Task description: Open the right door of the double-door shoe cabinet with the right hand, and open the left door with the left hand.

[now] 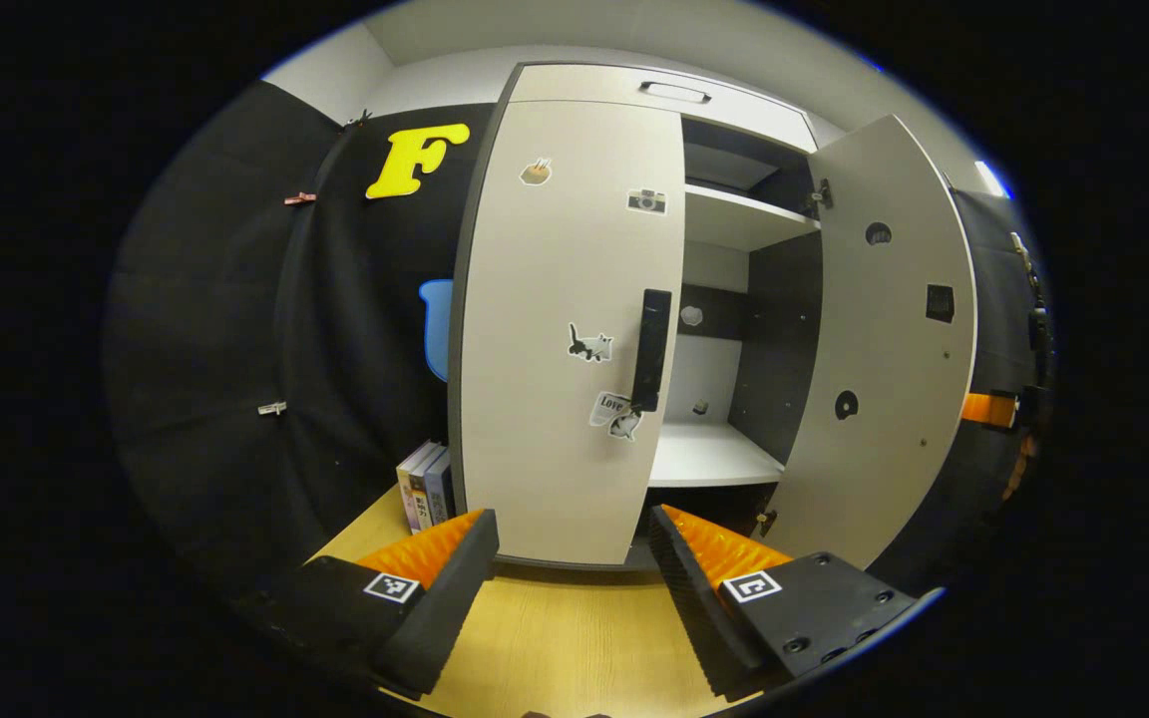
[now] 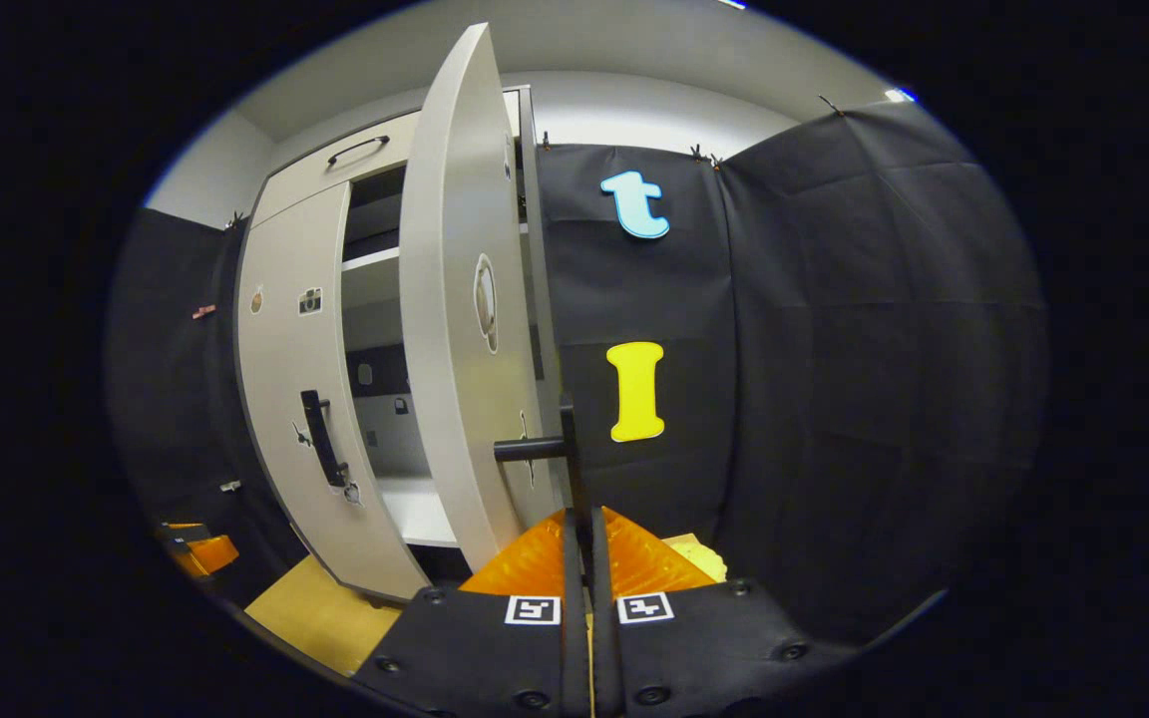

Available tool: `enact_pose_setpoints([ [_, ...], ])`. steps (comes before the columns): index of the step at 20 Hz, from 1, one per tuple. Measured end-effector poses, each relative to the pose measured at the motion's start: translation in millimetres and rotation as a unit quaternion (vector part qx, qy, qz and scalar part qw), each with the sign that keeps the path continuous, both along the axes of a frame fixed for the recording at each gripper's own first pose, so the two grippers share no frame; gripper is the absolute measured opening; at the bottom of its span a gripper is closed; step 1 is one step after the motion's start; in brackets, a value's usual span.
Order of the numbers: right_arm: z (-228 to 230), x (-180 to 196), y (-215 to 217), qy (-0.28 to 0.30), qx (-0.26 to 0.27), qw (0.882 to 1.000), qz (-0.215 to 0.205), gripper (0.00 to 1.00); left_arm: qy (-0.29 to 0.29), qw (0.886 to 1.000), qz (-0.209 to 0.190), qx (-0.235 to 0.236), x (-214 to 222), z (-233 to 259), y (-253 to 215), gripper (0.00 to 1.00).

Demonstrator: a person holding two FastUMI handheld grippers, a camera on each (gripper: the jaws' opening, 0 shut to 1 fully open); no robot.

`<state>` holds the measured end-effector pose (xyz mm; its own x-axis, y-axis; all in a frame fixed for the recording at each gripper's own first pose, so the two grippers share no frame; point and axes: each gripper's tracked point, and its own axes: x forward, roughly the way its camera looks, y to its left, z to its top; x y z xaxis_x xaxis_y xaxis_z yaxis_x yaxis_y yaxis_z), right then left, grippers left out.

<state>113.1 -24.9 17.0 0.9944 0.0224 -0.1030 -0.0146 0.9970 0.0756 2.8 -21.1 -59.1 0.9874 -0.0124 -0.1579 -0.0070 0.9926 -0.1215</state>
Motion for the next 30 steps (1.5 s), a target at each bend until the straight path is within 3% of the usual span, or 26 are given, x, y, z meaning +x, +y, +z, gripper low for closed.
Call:
enact_pose_setpoints([
  [5, -1, -18, -2, 0.005, 0.013, 1.0, -0.027, 0.09, 0.02, 0.999, -0.013, -0.041, -9, -9, 14, 0.95],
  [7, -6, -30, 0, 0.016, 0.018, 0.999, -0.035, 0.18, 0.015, 0.999, -0.03, -0.029, -10, -6, 15, 0.95],
  [8, -8, -34, -1, 0.017, 0.016, 0.999, -0.041, 0.28, 0.008, 0.999, -0.036, -0.016, -11, -5, 18, 0.95],
  [10, -7, -45, 2, 0.008, 0.022, 0.998, -0.052, 0.34, -0.003, 0.999, -0.039, 0.014, -9, -5, 26, 0.95],
  [11, -11, -49, 8, 0.009, 0.034, 0.998, -0.054, 0.53, -0.007, 0.999, -0.039, 0.022, -9, -4, 30, 0.95],
  [13, -27, -63, 25, 0.024, 0.046, 0.998, -0.046, 0.66, -0.016, 0.999, -0.045, 0.019, -10, 1, 34, 0.94],
  [14, -36, -68, 34, 0.035, 0.047, 0.998, -0.04, 0.66, -0.021, 0.998, -0.048, 0.016, -10, 5, 34, 0.94],
  [15, -43, -73, 37, 0.046, 0.047, 0.997, -0.039, 0.8, -0.029, 0.998, -0.053, 0.012, -8, 11, 35, 0.95],
  [16, -48, -81, 48, 0.052, 0.052, 0.997, -0.031, 1.0, -0.036, 0.997, -0.061, 0.008, -6, 16, 34, 0.95],
  [19, -54, -79, 69, 0.058, 0.047, 0.997, -0.011, 0.98, -0.045, 0.995, -0.089, -0.002, 6, 29, 25, 0.95],
  [25, -31, -52, 95, -0.006, 0.029, 0.999, 0.016, 0.98, -0.07, 0.993, -0.093, 0.019, 52, 62, 13, 0.95],
  [30, -32, -29, 103, -0.01, 0.011, 0.999, 0.04, 0.98, -0.076, 0.992, -0.095, 0.023, 109, 83, -8, 0.97],
])
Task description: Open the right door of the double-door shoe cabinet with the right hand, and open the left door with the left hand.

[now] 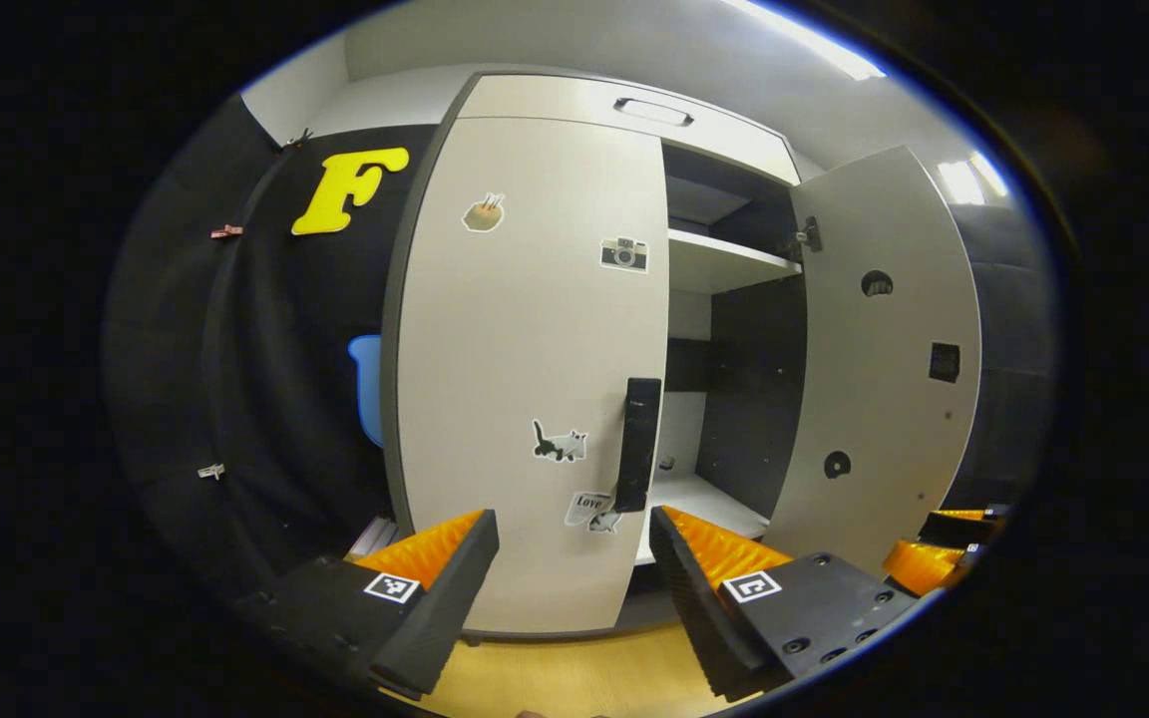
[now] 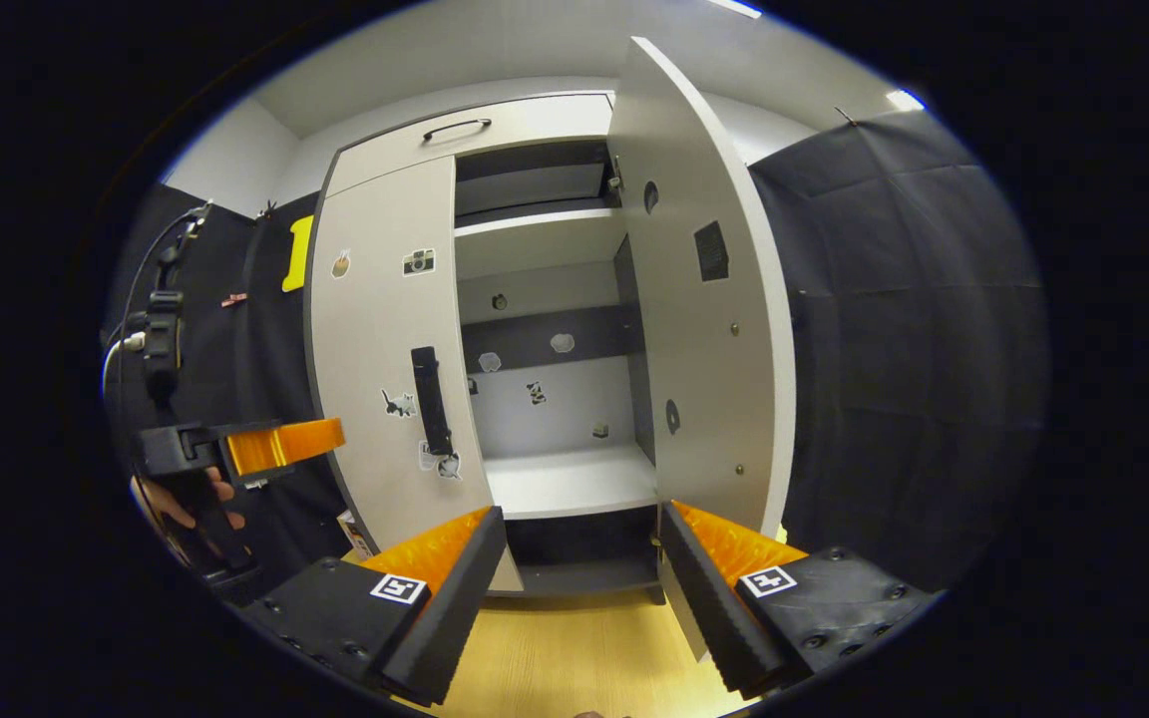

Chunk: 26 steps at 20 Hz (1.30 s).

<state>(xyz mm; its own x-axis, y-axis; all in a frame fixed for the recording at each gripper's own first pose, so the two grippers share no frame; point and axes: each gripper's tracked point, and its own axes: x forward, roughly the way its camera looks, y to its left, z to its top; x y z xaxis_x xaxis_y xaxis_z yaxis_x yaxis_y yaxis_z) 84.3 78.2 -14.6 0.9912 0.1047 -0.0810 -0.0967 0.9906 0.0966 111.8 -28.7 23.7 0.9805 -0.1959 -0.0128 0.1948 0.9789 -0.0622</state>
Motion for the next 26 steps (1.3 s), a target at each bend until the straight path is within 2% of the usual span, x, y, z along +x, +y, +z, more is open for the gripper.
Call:
enact_pose_setpoints([
  [5, -12, 7, 8, 0.011, -0.008, 0.999, 0.029, 0.98, -0.004, 1.0, -0.017, -0.009, 55, 12, -33, 0.95],
  [6, -14, 9, 10, 0.013, -0.007, 0.999, 0.036, 0.98, -0.002, 1.0, -0.016, -0.005, 65, 11, -37, 0.92],
  [7, -16, 11, 14, 0.015, -0.004, 0.999, 0.042, 0.98, 0.001, 1.0, -0.016, 0.0, 73, 11, -41, 0.95],
  [10, -23, 15, 15, 0.026, -0.003, 0.999, 0.045, 0.98, 0.01, 1.0, -0.015, 0.016, 92, 3, -57, 0.94],
  [12, -26, 15, 23, 0.035, 0.004, 0.998, 0.054, 0.98, 0.014, 1.0, -0.008, 0.021, 105, -1, -59, 0.89],
  [16, -37, 19, 28, 0.045, 0.007, 0.997, 0.07, 0.98, 0.044, 0.999, 0.012, 0.01, 117, -13, -59, 0.76],
  [17, -42, 20, 30, 0.051, 0.008, 0.996, 0.073, 0.98, 0.042, 0.999, 0.012, 0.006, 119, -12, -61, 0.67],
  [20, -55, 21, 30, 0.07, 0.014, 0.994, 0.082, 0.99, 0.042, 0.999, 0.002, 0.011, 119, -13, -69, 0.59],
  [21, -57, 22, 31, 0.074, 0.018, 0.994, 0.085, 0.98, 0.042, 0.999, 0.002, 0.011, 119, -13, -72, 0.46],
  [22, -58, 23, 31, 0.076, 0.022, 0.993, 0.087, 0.98, 0.04, 0.999, 0.009, 0.012, 122, -14, -72, 0.39],
  [26, -56, 28, 26, 0.071, 0.029, 0.993, 0.087, 0.98, 0.04, 0.999, 0.021, 0.018, 121, -15, -72, 0.31],
])
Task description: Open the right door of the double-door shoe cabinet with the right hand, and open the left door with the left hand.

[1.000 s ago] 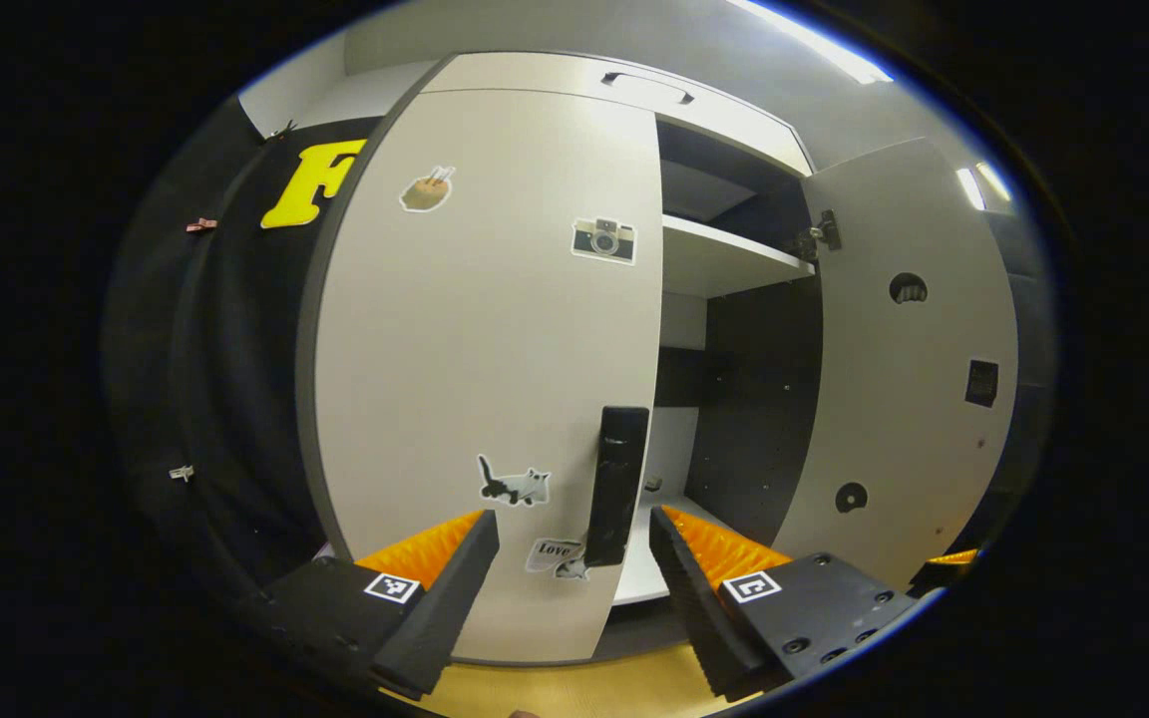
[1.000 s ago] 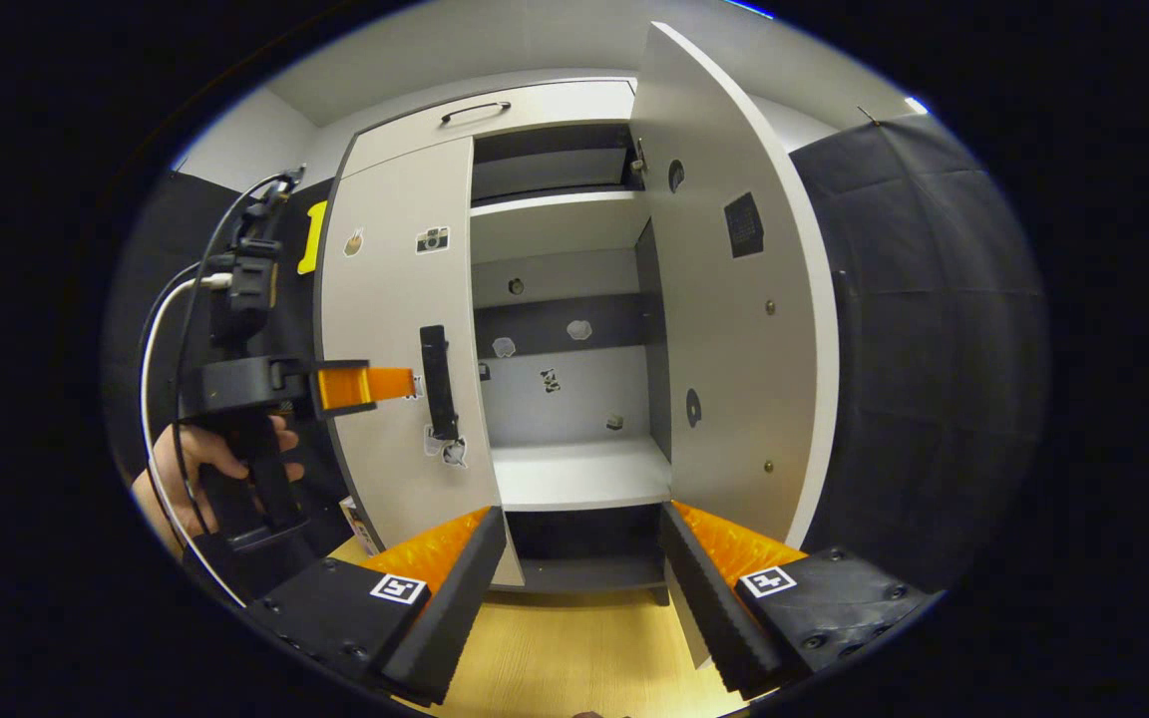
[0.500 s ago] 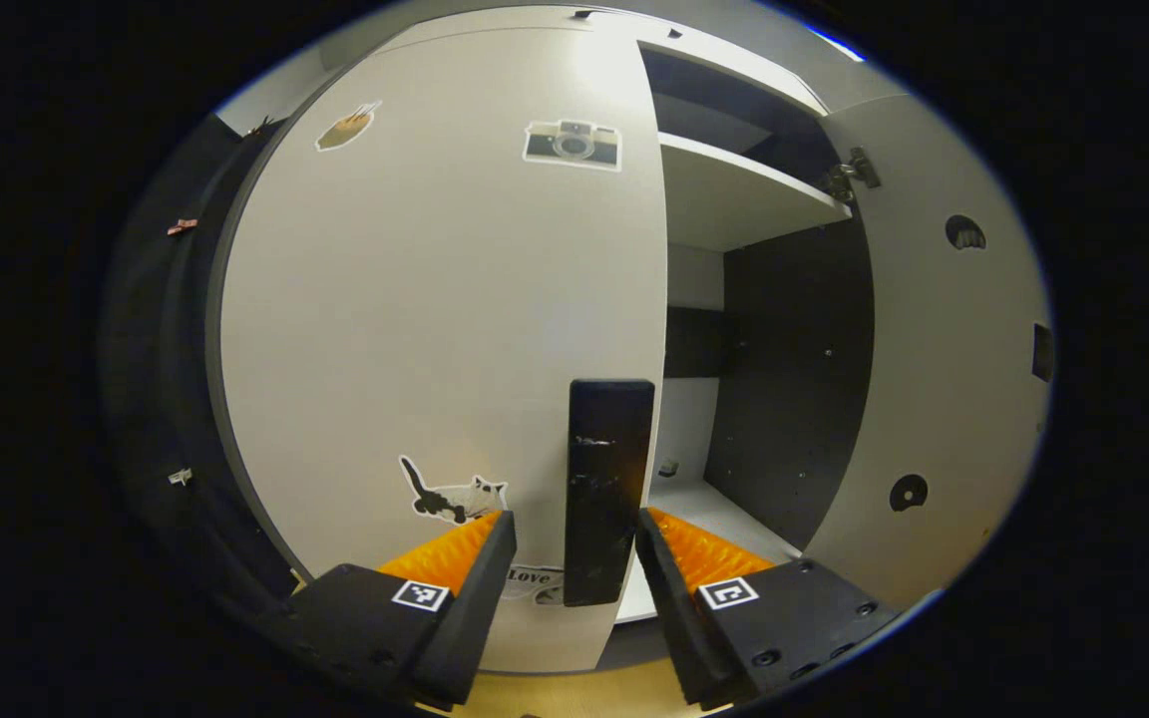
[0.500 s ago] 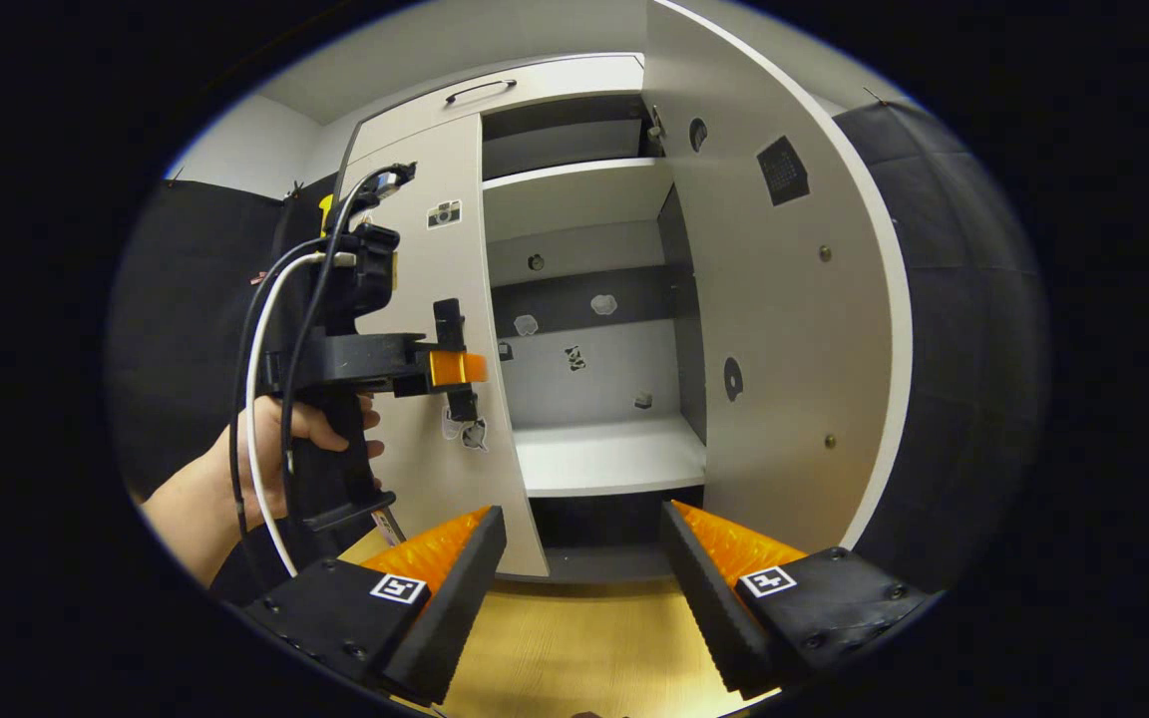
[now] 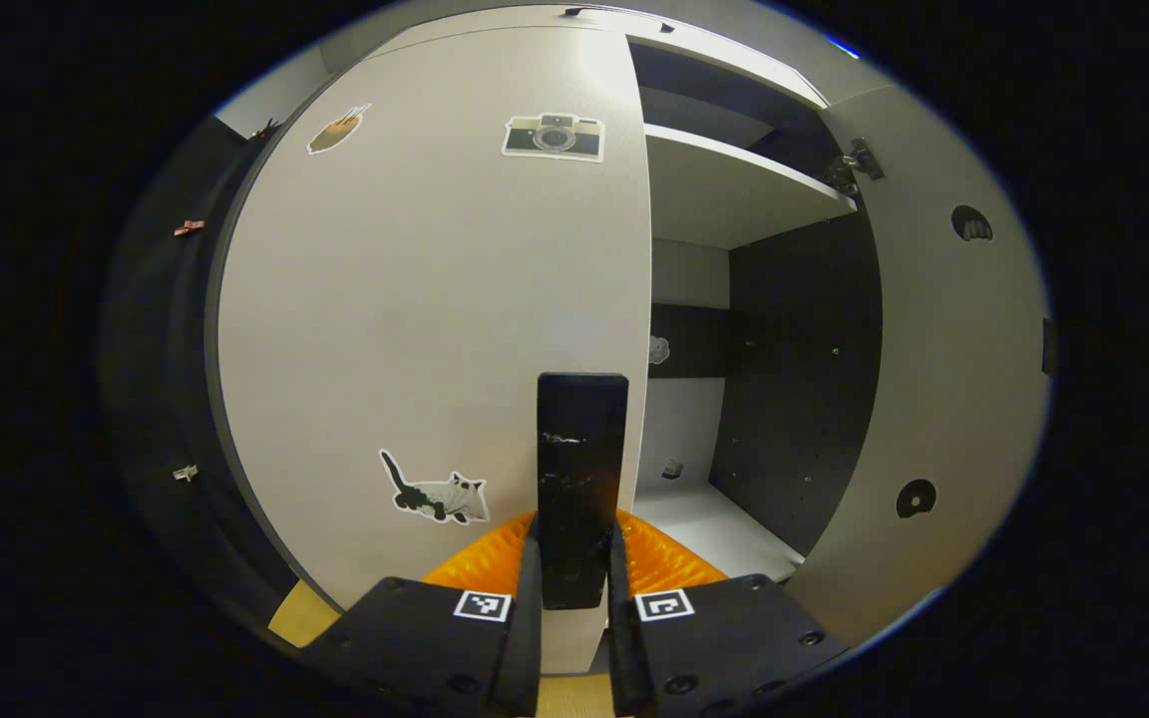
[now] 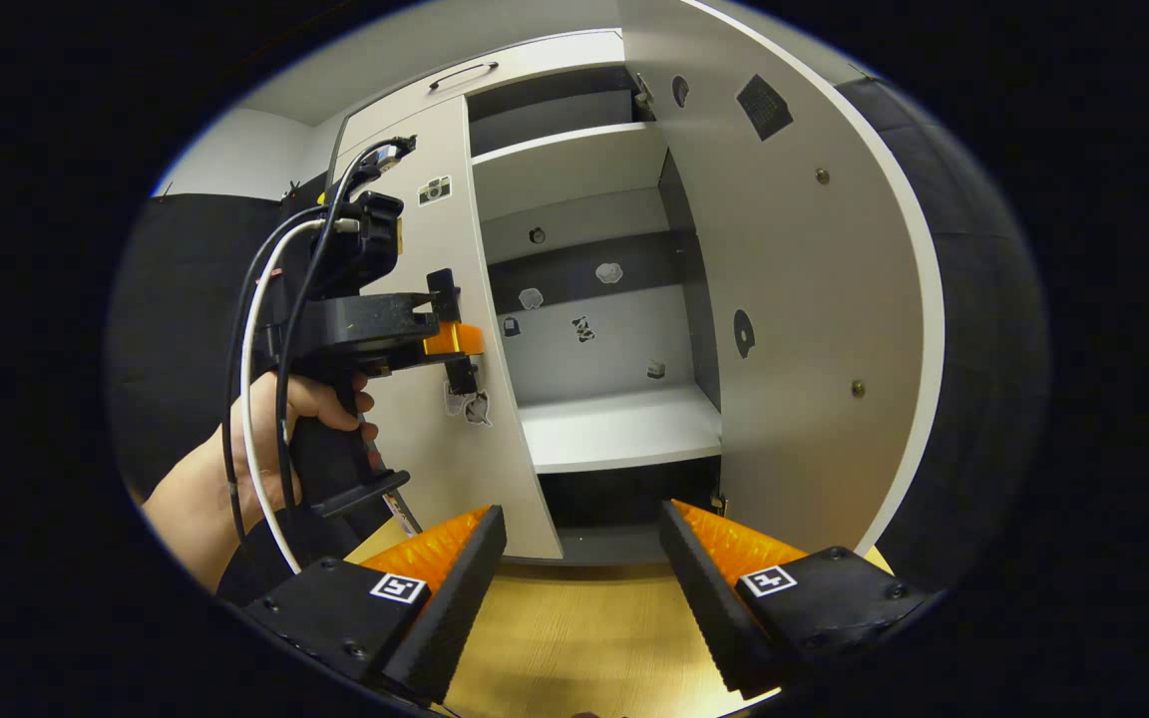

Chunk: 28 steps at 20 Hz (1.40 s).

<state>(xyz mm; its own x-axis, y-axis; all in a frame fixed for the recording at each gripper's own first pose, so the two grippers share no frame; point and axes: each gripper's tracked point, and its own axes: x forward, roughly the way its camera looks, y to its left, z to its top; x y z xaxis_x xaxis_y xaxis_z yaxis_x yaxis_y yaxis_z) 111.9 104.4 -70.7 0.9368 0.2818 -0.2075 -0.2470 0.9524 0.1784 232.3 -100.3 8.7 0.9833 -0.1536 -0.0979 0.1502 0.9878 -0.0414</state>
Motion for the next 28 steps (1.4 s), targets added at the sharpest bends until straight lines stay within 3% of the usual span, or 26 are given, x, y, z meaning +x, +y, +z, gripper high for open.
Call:
enact_pose_setpoints([
  [5, -6, -1, 1, 0.006, -0.001, 1.0, 0.012, 0.98, 0.003, 1.0, 0.005, 0.007, -1, -2, 1, 0.14],
  [7, -6, 2, -1, 0.009, -0.001, 1.0, 0.012, 0.98, 0.004, 1.0, 0.002, -0.013, -4, 0, 1, 0.11],
  [16, 4, -3, 10, -0.003, -0.011, 1.0, 0.014, 0.98, -0.002, 1.0, -0.003, -0.009, -26, 3, 10, 0.1],
  [28, 8, -23, 11, 0.003, -0.016, 0.999, -0.04, 0.98, -0.007, 0.999, -0.025, -0.038, -38, 4, 30, 0.09],
])
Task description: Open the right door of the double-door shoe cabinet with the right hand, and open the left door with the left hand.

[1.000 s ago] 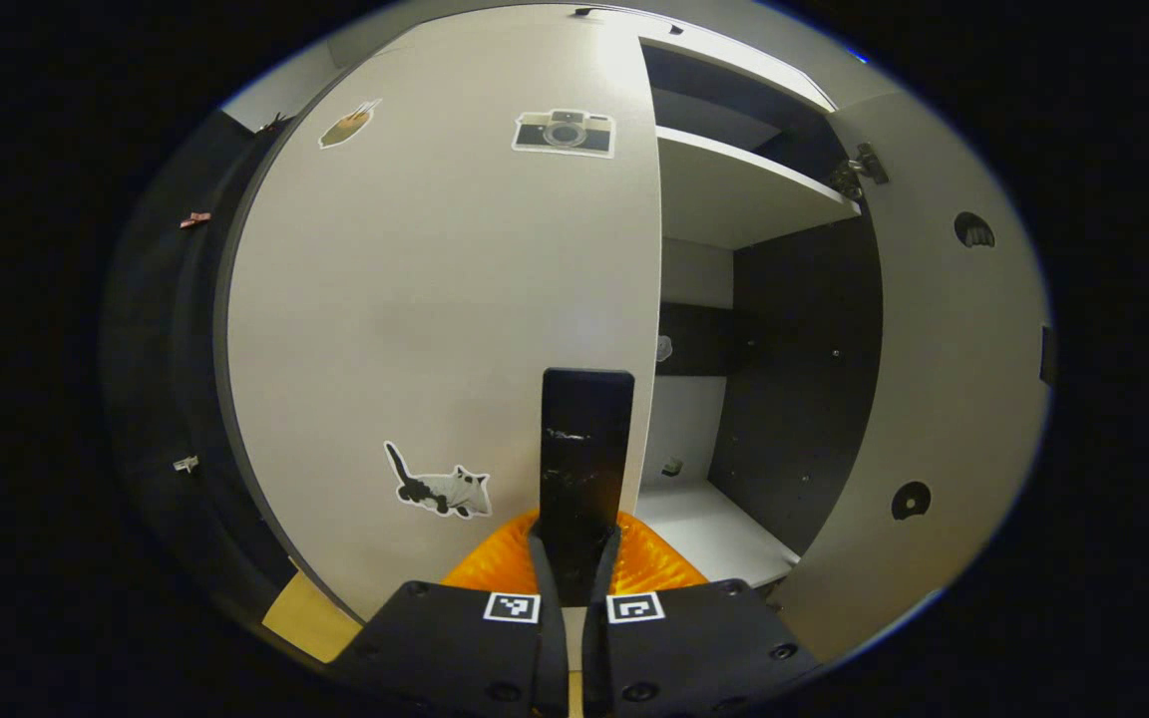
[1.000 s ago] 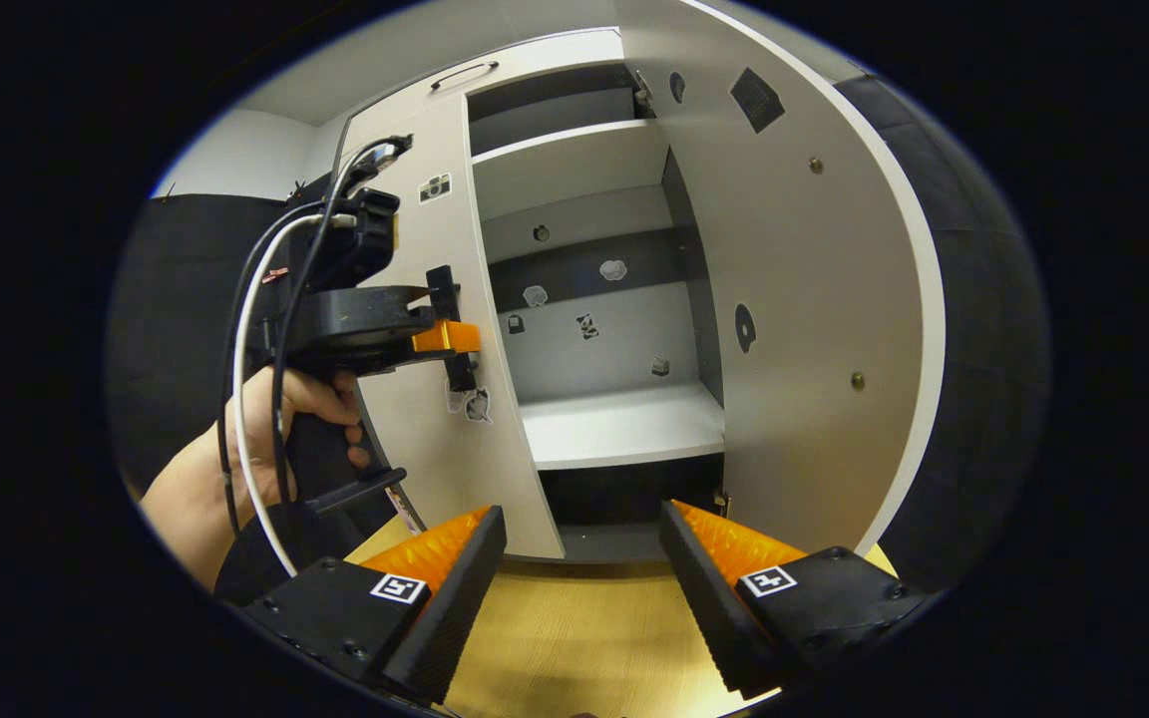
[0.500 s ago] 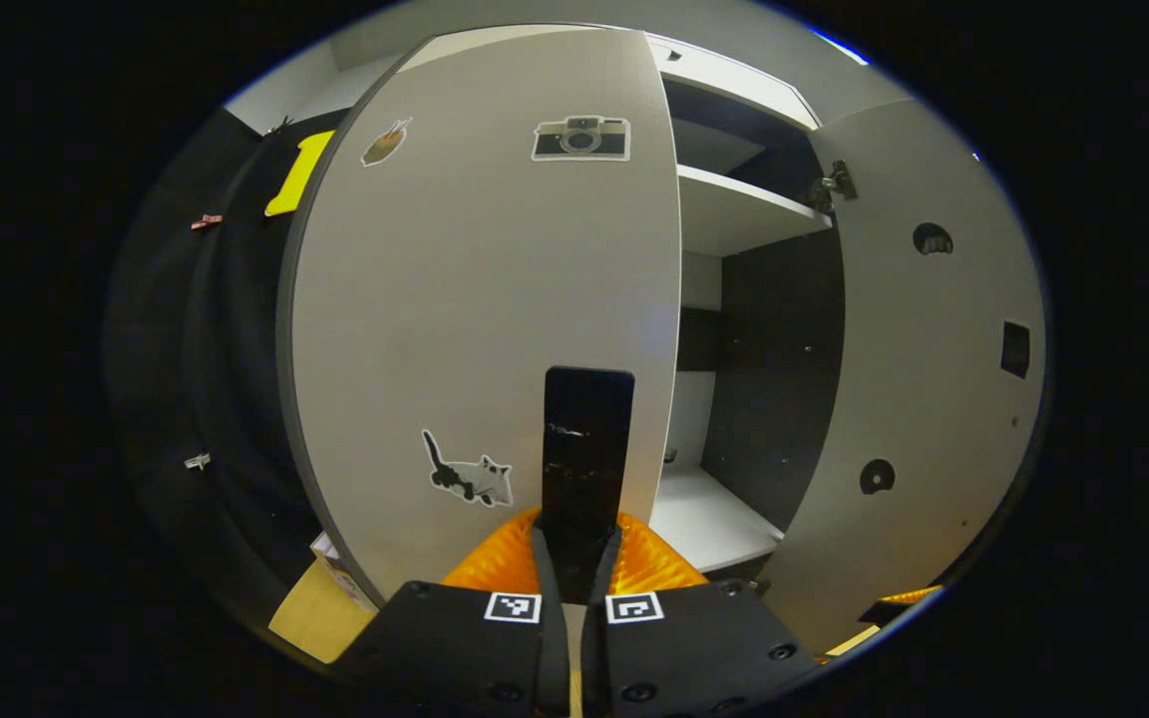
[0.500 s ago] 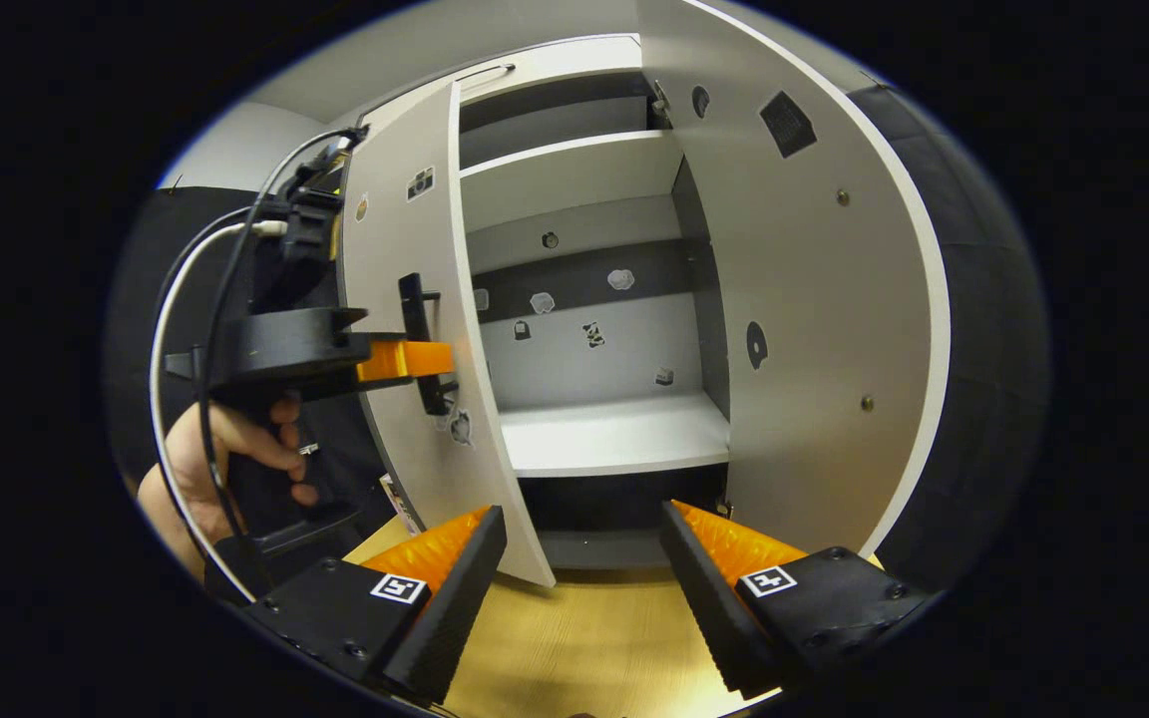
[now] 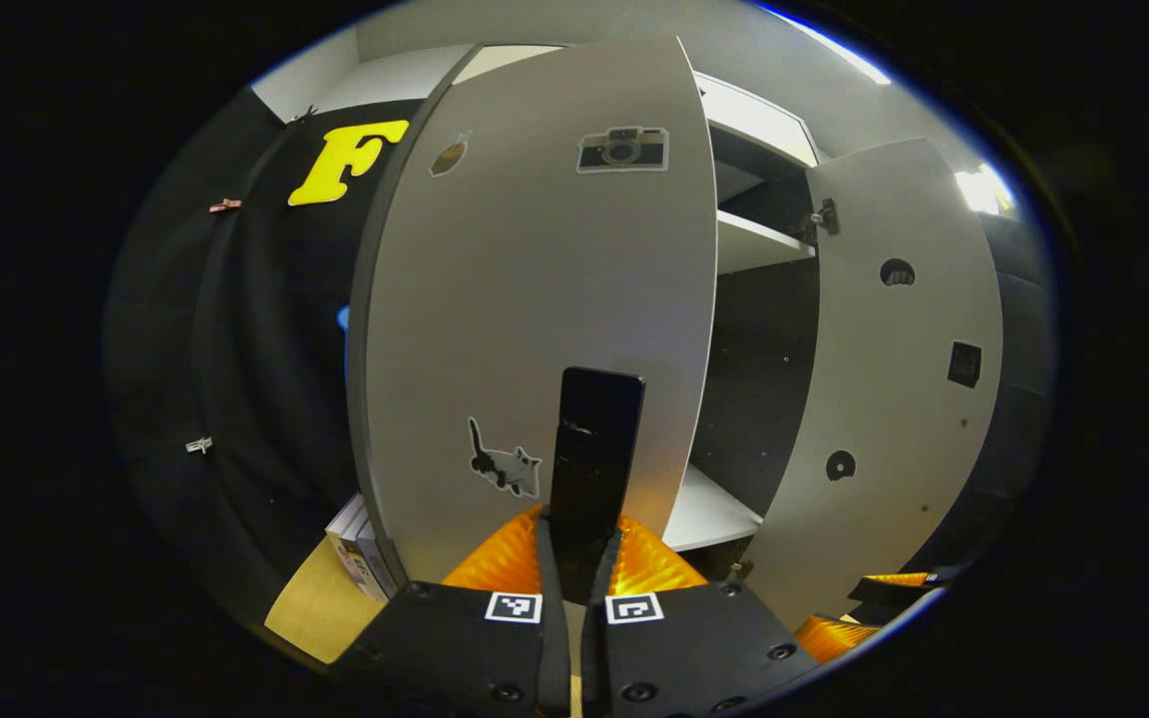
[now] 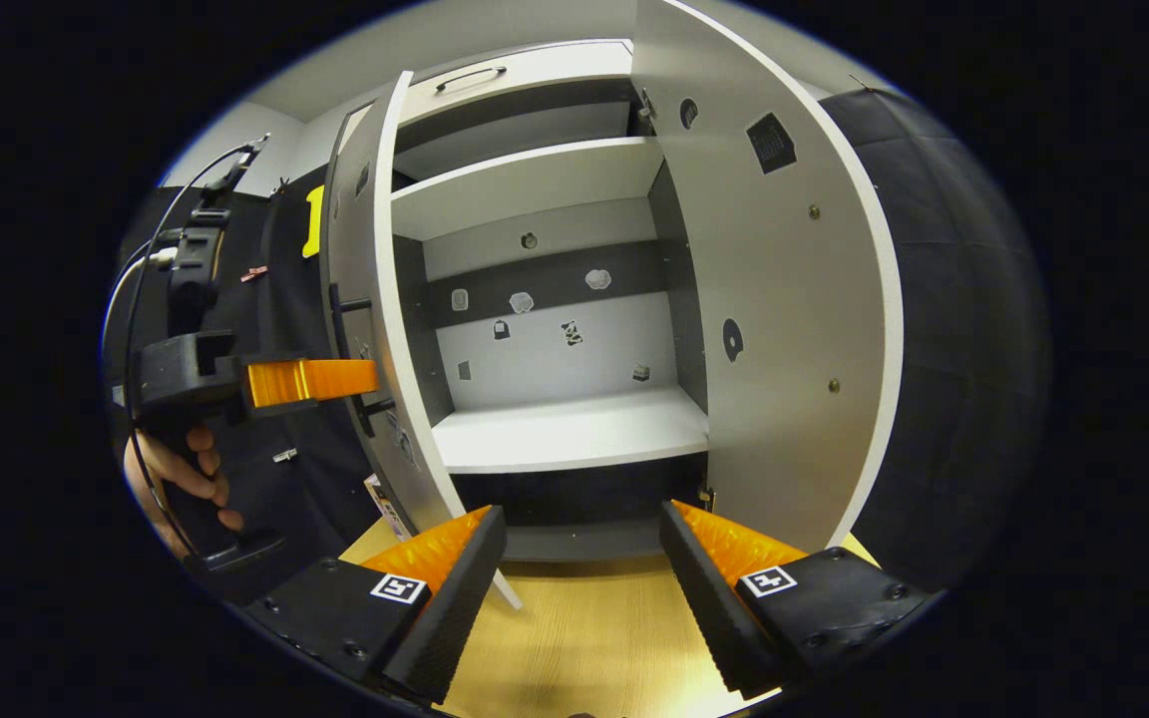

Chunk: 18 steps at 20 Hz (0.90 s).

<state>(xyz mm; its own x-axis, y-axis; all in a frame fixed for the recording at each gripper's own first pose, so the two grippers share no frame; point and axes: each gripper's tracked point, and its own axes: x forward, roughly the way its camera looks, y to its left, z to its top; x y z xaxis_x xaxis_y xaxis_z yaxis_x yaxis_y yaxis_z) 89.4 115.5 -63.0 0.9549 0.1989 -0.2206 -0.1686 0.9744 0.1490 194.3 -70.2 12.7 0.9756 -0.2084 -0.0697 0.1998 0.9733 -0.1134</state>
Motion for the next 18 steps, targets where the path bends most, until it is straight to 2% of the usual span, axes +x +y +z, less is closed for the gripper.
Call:
enact_pose_setpoints([
  [5, 2, -24, 16, -0.004, 0.0, 1.0, -0.006, 0.98, -0.009, 1.0, 0.005, 0.014, -3, 0, 8, 0.09],
  [11, -7, -49, 15, -0.013, -0.011, 1.0, -0.025, 0.98, -0.025, 0.999, 0.016, 0.029, -8, 2, 18, 0.07],
  [15, -29, -66, 14, 0.01, -0.008, 0.999, -0.031, 0.98, -0.033, 0.998, 0.034, 0.043, -24, -2, 60, 0.08],
  [18, -28, -69, 11, 0.011, -0.006, 0.999, -0.037, 0.98, -0.035, 0.997, 0.051, 0.049, -26, -3, 81, 0.08],
])
